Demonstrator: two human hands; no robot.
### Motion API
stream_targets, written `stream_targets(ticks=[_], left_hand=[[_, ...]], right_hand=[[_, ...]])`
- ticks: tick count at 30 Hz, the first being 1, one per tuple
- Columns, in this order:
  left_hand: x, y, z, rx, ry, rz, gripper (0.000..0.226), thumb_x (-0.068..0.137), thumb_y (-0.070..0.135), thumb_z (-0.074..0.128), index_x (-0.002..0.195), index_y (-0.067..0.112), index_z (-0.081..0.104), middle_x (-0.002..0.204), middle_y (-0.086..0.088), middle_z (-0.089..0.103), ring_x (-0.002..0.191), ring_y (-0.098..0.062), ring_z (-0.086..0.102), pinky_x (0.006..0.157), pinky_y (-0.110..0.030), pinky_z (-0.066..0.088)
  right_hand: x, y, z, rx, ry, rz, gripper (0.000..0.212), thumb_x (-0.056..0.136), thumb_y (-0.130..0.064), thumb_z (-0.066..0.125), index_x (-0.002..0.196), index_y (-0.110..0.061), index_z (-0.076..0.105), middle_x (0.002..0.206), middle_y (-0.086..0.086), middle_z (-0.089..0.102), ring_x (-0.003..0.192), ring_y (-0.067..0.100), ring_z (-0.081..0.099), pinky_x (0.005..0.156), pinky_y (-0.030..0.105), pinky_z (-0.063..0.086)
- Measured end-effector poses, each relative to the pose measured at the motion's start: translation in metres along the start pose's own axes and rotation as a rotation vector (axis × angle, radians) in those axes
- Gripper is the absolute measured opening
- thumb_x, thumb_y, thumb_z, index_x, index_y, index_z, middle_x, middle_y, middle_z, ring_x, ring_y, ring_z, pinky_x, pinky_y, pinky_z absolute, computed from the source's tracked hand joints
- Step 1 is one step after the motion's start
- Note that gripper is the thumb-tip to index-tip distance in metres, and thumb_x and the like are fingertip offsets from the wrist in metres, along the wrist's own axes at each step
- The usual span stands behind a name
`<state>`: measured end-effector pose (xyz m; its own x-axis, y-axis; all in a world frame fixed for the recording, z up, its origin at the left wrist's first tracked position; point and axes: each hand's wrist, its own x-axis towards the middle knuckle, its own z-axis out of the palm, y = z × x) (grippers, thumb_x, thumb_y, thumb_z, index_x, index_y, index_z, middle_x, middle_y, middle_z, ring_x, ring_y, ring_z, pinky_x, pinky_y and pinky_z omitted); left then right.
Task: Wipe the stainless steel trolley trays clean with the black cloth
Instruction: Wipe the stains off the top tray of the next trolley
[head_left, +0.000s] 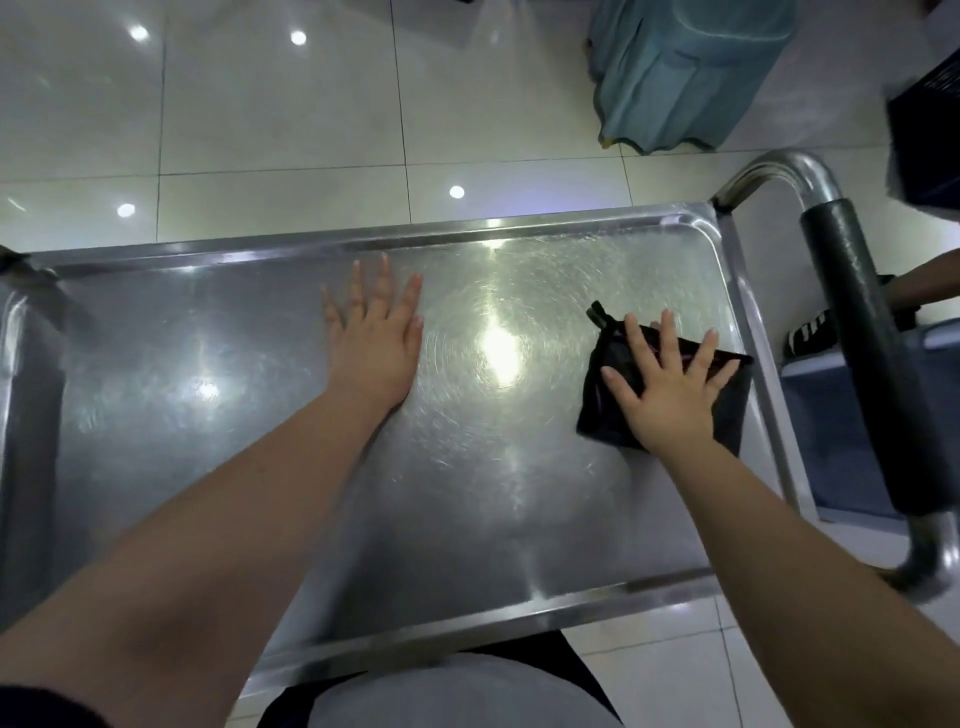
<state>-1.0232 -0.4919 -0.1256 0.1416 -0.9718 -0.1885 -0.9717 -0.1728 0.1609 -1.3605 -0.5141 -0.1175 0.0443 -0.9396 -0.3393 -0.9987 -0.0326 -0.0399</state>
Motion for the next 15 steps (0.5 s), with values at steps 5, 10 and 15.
stream_targets(ticks=[5, 10, 15], left_hand=[[-0.047, 0.014, 0.013, -0.04, -0.022, -0.055, 0.058, 0.103, 0.05, 0.023, 0.155, 0.039, 0.002, 0.164, 0.001, -0.008, 0.149, -0.031, -0.015, 0.115, -0.056, -0.015], [-0.064, -0.02, 0.017, -0.035, -0.019, -0.103, 0.055, 0.103, 0.051, 0.019, 0.154, 0.043, 0.002, 0.165, 0.001, -0.002, 0.15, -0.032, -0.011, 0.116, -0.059, -0.012], [-0.066, -0.02, 0.024, 0.029, -0.04, -0.11, 0.057, 0.097, 0.055, 0.006, 0.153, 0.046, -0.004, 0.165, 0.004, -0.002, 0.151, -0.026, -0.008, 0.116, -0.057, -0.012]], right_hand=[[-0.011, 0.001, 0.015, 0.042, -0.033, 0.115, 0.07, 0.079, -0.087, 0.002, 0.137, -0.062, -0.027, 0.157, -0.014, -0.032, 0.143, 0.042, -0.026, 0.106, 0.074, -0.014], [0.005, 0.048, 0.006, 0.029, 0.014, 0.093, 0.076, 0.072, -0.092, -0.003, 0.142, -0.064, -0.014, 0.162, -0.016, -0.013, 0.147, 0.04, -0.016, 0.108, 0.071, -0.012], [-0.009, 0.02, 0.012, 0.043, 0.023, 0.11, 0.074, 0.075, -0.088, -0.005, 0.142, -0.06, -0.016, 0.164, -0.014, -0.007, 0.146, 0.044, -0.014, 0.11, 0.071, -0.006]])
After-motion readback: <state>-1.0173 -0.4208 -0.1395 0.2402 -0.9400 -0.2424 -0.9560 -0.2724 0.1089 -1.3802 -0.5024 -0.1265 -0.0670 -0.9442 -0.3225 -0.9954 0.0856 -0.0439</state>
